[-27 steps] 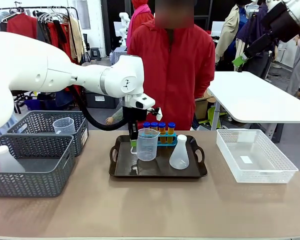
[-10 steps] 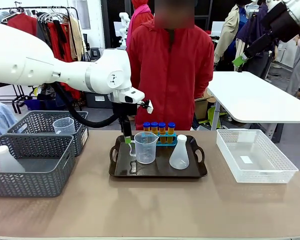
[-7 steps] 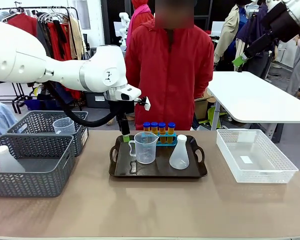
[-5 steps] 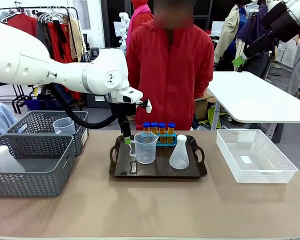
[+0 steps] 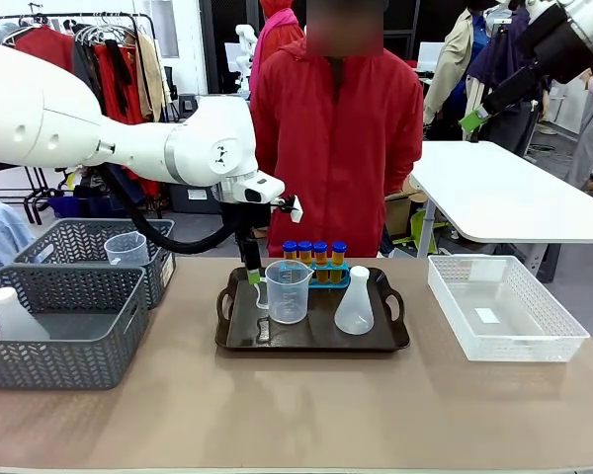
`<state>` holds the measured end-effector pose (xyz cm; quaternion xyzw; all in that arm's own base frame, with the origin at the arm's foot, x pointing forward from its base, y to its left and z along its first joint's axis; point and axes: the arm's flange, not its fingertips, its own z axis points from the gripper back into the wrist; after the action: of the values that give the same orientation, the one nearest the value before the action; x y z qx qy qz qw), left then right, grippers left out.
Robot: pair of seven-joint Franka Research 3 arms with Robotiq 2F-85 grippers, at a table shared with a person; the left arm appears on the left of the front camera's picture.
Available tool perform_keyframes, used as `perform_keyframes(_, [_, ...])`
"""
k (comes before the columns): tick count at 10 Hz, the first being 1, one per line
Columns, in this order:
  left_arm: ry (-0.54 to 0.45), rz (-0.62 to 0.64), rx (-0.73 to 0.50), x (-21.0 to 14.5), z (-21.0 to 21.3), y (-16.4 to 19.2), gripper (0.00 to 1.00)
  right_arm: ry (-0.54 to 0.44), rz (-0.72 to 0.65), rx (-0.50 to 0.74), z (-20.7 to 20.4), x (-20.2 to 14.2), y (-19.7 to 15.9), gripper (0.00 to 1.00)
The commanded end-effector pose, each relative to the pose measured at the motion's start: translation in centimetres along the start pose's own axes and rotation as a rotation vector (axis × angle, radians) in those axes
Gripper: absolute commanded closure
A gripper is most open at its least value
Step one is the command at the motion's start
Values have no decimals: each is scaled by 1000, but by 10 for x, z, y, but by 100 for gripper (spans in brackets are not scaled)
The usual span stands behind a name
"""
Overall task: Prepare the laboratory tools.
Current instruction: Pick up one Large Measuring Cup and place it on the Handle tray.
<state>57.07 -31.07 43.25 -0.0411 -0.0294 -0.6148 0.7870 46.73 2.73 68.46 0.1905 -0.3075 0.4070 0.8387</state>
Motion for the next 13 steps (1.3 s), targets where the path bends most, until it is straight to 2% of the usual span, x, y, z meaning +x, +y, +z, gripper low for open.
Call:
perform_keyframes(1, [-40, 34, 26, -44, 15, -23, 0, -6, 4, 6, 1, 0, 1, 0])
perform_keyframes(4, [-119, 78, 35, -80, 32, -47, 0, -6, 4, 6, 1, 0, 1, 0])
perform_keyframes(7, [-255, 143, 74, -126, 66, -45, 0, -6, 4, 6, 1, 0, 1, 0])
perform_keyframes(9, [-335, 158, 83, -149, 89, -32, 0, -6, 4, 6, 1, 0, 1, 0])
perform_keyframes(13, [-423, 67, 153, -165, 148, 10, 0, -6, 4, 6, 1, 0, 1, 0])
